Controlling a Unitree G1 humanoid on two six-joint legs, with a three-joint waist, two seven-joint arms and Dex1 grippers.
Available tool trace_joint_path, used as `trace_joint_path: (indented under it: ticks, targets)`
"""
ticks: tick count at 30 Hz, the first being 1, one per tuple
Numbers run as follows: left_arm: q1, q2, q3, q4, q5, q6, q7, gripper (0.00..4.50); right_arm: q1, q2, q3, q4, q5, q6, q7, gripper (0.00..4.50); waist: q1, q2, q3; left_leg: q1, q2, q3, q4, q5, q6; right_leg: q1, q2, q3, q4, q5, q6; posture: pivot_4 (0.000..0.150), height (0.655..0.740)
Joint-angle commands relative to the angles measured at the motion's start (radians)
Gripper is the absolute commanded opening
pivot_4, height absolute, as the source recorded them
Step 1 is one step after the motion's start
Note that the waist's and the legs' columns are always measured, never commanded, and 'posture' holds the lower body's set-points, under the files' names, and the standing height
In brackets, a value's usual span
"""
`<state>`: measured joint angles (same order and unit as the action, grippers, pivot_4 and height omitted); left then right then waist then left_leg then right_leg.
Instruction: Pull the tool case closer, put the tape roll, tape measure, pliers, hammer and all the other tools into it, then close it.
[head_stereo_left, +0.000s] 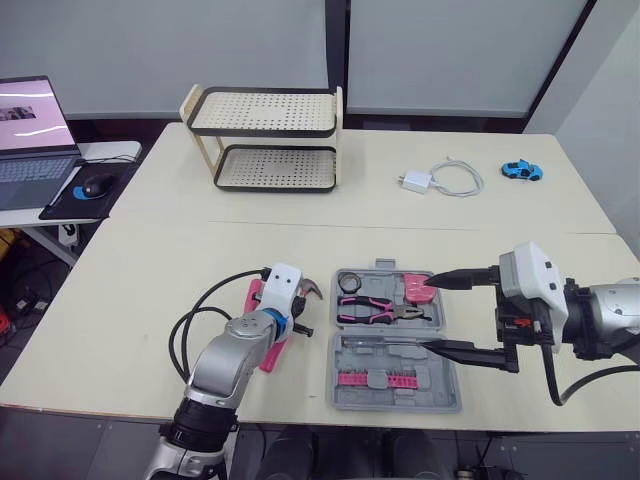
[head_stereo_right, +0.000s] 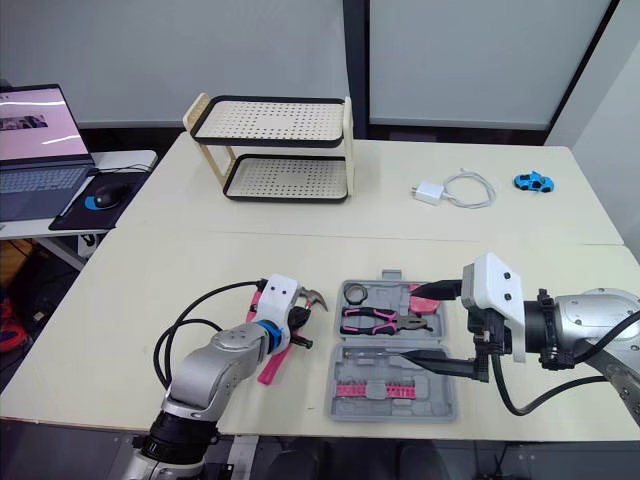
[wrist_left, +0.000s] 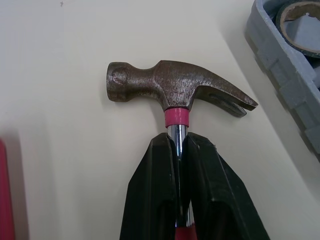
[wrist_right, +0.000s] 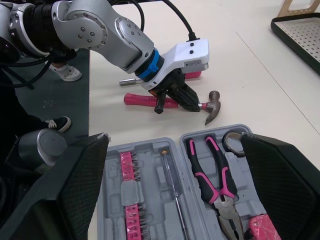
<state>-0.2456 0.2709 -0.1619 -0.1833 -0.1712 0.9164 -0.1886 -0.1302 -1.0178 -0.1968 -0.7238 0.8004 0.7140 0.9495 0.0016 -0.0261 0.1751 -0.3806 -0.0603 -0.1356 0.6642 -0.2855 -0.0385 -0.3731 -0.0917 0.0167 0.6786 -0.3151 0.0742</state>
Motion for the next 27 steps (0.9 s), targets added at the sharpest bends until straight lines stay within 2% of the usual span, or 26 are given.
trace_joint_path:
  ticks: [1,6,10,14,20,27]
  targets:
    - [0.005,0.023,0.027,-0.087,-0.001,0.005,-0.019,0.06,-0.002,-0.014,-0.039,-0.030,0.011,-0.001,-0.012,4.50,0.000,0.000,0.000,0.000,0.000,0.000,0.000,0.000,0.000,0.000,0.000,0.000,0.000,0.000,0.000,0.150,0.7400]
    - [-0.022,0.146,0.096,-0.276,-0.048,0.029,-0.114,0.06,0.007,-0.014,-0.065,-0.042,0.026,0.009,-0.027,4.50,-0.003,-0.001,0.001,-0.001,0.001,0.000,0.000,0.000,0.000,-0.001,0.001,0.000,0.000,0.000,0.000,0.150,0.7400]
    - [-0.069,0.310,0.071,-0.339,-0.129,-0.010,-0.334,0.06,0.047,-0.024,-0.109,-0.051,0.027,0.019,-0.023,4.50,-0.002,-0.001,0.001,-0.001,0.000,0.000,0.000,0.000,0.000,-0.001,0.000,0.000,0.000,0.000,0.000,0.150,0.7400]
    - [-0.132,0.417,-0.018,-0.367,-0.204,-0.063,-0.565,0.06,0.142,-0.068,-0.186,-0.061,0.003,0.036,0.012,4.50,0.002,-0.001,0.001,-0.002,-0.001,0.000,0.000,0.000,0.000,0.000,0.000,-0.001,-0.002,0.000,0.000,0.150,0.7400]
    - [-0.241,0.378,-0.248,-0.315,-0.156,-0.139,-0.692,0.06,0.338,-0.108,-0.294,-0.103,-0.070,0.043,0.068,4.50,0.003,-0.001,0.001,-0.002,0.000,0.000,-0.001,-0.001,0.002,0.000,0.000,-0.001,-0.002,0.000,0.000,0.150,0.7400]
    - [-0.346,0.221,-0.504,-0.210,-0.035,-0.152,-0.687,0.06,0.488,-0.113,-0.363,-0.135,-0.131,0.065,0.104,4.50,-0.001,-0.001,0.001,-0.001,0.000,0.002,0.000,-0.002,0.004,0.001,0.002,-0.001,0.000,0.000,0.000,0.150,0.7400]
